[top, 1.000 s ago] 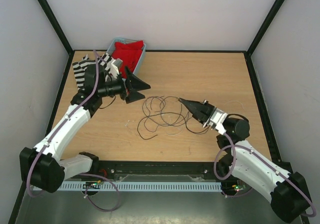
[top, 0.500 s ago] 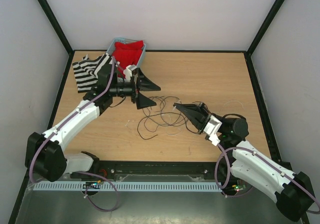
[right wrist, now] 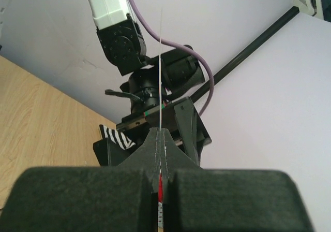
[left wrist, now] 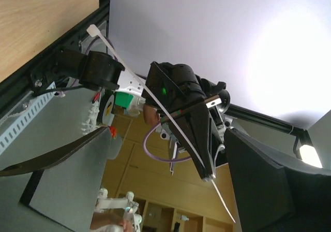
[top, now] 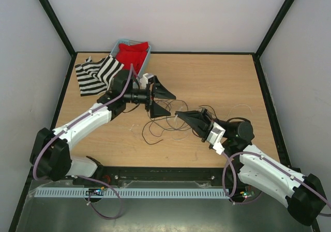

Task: Zip-tie the wires
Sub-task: Adjust the ribbon.

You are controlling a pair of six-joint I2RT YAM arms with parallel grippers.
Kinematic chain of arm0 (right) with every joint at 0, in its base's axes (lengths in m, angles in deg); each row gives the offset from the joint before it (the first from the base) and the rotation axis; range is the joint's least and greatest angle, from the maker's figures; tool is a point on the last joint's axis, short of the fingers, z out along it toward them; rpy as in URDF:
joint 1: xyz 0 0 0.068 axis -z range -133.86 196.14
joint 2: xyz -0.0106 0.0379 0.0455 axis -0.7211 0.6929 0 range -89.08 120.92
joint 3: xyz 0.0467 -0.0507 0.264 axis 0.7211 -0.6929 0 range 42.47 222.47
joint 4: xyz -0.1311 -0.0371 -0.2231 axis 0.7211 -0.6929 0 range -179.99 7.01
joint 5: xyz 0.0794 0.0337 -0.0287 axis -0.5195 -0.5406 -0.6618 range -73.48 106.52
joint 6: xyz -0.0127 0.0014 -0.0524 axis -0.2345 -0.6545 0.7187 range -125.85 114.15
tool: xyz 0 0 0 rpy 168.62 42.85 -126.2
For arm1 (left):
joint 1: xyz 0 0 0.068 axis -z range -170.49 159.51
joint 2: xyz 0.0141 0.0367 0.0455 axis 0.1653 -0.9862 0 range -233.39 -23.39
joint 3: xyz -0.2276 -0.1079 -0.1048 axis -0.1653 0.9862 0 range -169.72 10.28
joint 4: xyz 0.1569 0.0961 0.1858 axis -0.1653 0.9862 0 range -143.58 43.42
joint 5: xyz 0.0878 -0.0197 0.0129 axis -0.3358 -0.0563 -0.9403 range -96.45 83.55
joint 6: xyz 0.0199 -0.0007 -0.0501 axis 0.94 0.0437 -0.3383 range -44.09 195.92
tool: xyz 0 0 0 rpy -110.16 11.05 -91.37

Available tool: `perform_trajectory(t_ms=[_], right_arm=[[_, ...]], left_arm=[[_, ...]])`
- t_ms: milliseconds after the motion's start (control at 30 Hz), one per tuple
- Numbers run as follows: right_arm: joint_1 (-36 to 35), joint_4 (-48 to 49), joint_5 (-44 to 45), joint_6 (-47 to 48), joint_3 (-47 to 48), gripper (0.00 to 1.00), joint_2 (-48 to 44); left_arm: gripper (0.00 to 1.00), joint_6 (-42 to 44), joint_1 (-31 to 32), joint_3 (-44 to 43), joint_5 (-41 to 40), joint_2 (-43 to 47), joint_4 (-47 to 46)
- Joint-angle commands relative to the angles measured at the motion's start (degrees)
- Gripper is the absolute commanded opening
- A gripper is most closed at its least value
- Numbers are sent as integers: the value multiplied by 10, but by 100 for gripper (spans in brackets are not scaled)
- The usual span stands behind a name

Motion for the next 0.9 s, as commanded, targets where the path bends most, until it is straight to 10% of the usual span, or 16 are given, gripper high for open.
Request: perform_trajectory(t_ms=[0,300,867], right_arm=[[-13,6,-19,12,27,0,7],[-47,-3,-12,22,35,0,20],[-57,-31,0,25,26,0,2]], left_arm=[[90,-37,25,-5,0,-26,-39],[52,-53,47,2,-7,-70,-83],[23,-43,26,8,-5,-92,-103]])
